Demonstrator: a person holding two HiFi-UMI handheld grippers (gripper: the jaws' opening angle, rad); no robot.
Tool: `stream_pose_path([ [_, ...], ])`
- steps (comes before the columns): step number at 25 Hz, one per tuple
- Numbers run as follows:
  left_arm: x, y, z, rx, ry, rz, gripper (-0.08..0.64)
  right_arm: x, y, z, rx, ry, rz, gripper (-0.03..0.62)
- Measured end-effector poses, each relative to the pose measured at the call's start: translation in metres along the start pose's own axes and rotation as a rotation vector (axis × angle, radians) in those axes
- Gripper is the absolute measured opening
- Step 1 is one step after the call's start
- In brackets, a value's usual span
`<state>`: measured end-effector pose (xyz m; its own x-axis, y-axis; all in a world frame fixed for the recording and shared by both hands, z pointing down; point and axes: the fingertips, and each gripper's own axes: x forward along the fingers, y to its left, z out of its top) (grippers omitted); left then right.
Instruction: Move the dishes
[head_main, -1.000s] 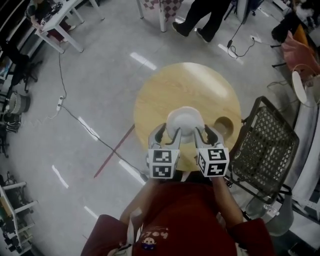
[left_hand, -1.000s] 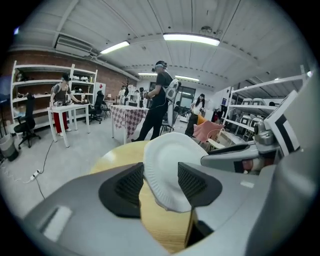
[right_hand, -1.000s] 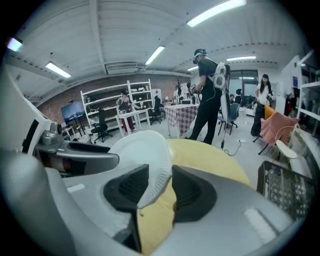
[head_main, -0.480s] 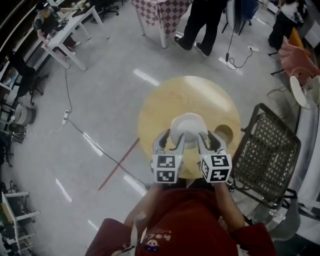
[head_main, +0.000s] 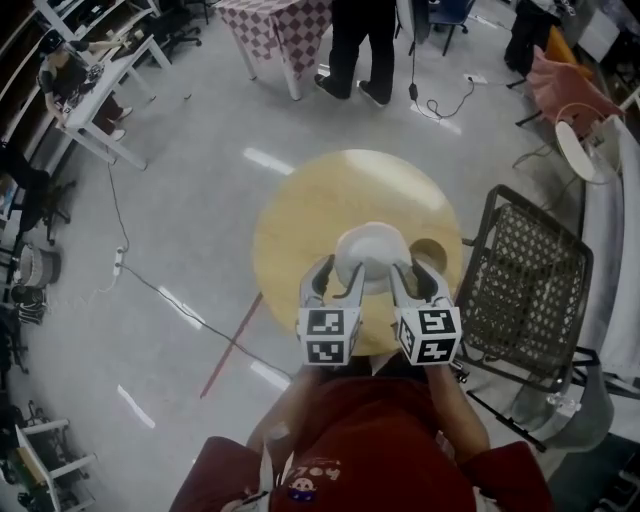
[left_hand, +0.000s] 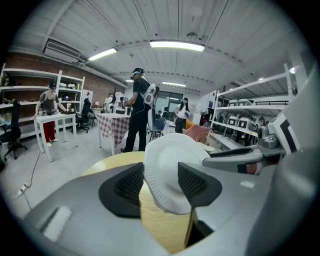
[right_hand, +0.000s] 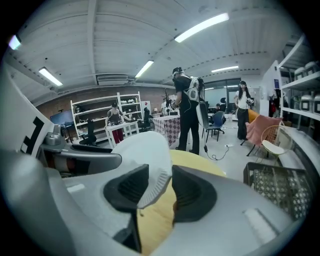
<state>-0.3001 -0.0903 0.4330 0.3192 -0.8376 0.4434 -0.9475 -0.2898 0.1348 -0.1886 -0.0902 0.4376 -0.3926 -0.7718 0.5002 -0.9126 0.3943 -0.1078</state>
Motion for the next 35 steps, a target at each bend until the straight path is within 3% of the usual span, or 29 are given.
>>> stream_pose_path([
  [7, 0.025, -0.051, 0.013, 0.045, 0.01, -0.104, 0.23, -0.027, -0.05, -0.001, 0.062, -0.021, -0.097, 0.149],
  [17, 0.065, -0.157, 0.018, 0.123, 0.047, -0.262, 0.23, -0.081, -0.143, -0.019, 0.17, -0.038, -0.25, 0.149],
  [35, 0.11, -0.345, 0.004, 0.237, 0.121, -0.501, 0.23, -0.187, -0.292, -0.064, 0.336, -0.067, -0.481, 0.149],
])
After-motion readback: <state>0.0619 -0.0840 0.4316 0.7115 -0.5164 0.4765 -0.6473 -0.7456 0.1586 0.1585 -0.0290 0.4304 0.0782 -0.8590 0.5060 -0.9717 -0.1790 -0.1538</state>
